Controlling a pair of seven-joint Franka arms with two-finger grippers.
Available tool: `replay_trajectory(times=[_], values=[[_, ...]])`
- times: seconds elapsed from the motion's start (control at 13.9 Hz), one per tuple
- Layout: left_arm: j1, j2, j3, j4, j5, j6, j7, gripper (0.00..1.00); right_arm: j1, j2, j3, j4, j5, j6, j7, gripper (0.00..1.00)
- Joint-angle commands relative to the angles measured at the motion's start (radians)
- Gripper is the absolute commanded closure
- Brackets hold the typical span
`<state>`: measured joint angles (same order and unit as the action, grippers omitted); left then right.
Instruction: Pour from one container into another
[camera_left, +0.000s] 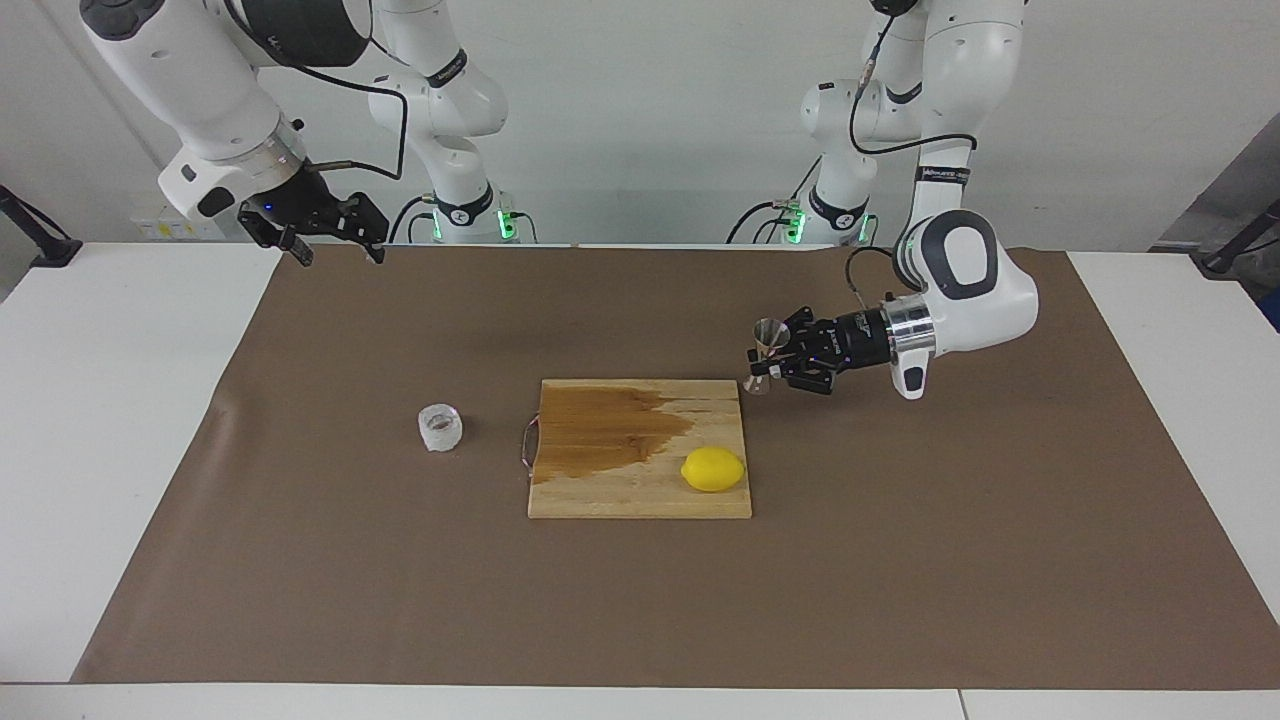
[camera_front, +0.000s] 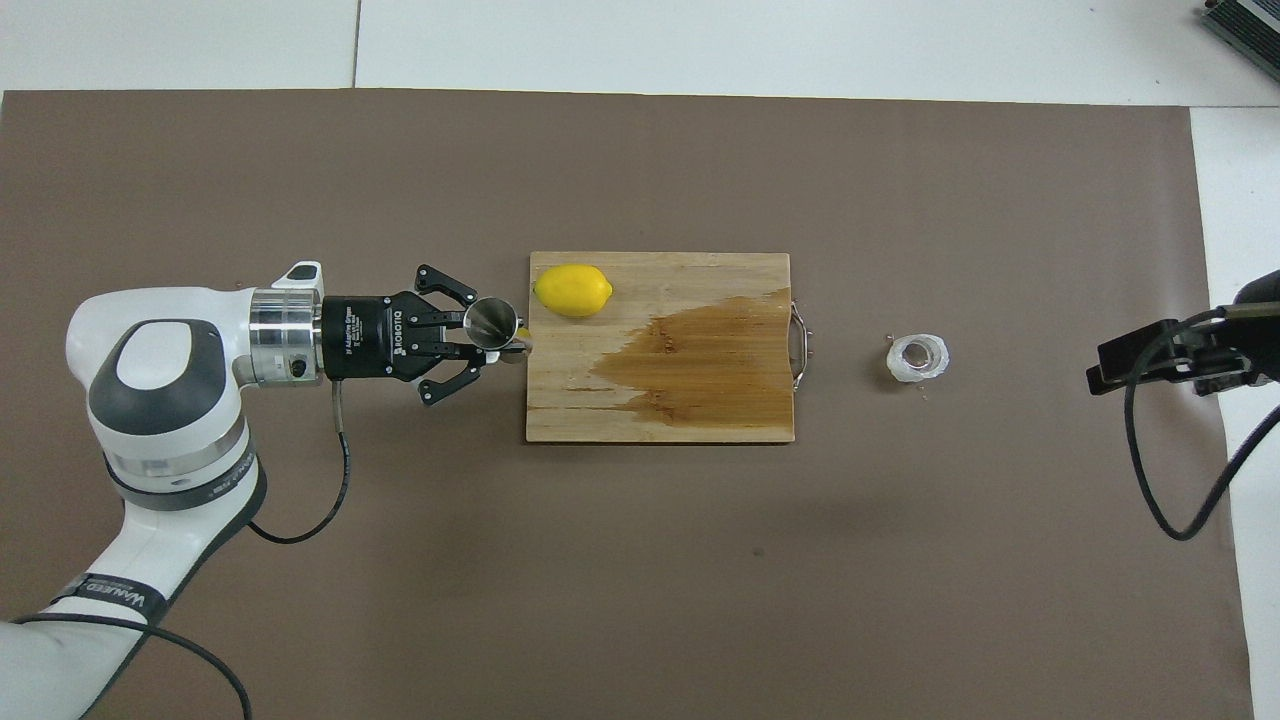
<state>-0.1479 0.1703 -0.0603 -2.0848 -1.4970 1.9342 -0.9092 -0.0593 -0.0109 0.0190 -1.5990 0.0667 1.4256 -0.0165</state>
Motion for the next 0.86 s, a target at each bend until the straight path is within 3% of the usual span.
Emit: replay_trajectory(times=[0.0,0.5,0.79], values=[[-0.097,-0.009,0.014,-0.028,-0.139,0.093,-0.019,1.00,-0.011,0.005,0.007,0.016,-0.005,-0.019,-0.014,0.00],[-0.291,0.147,0.014,0.081,-0.380,0.333,-0.011,1.00,-0.013,0.005,0.007,0.016,-0.005,-0.019,-0.014,0.00],[-0.328,0.175,0.014,0.095,-0.486,0.391,0.004,1.00,-0.011,0.005,0.007,0.016,-0.005,-0.019,-0.014,0.00]])
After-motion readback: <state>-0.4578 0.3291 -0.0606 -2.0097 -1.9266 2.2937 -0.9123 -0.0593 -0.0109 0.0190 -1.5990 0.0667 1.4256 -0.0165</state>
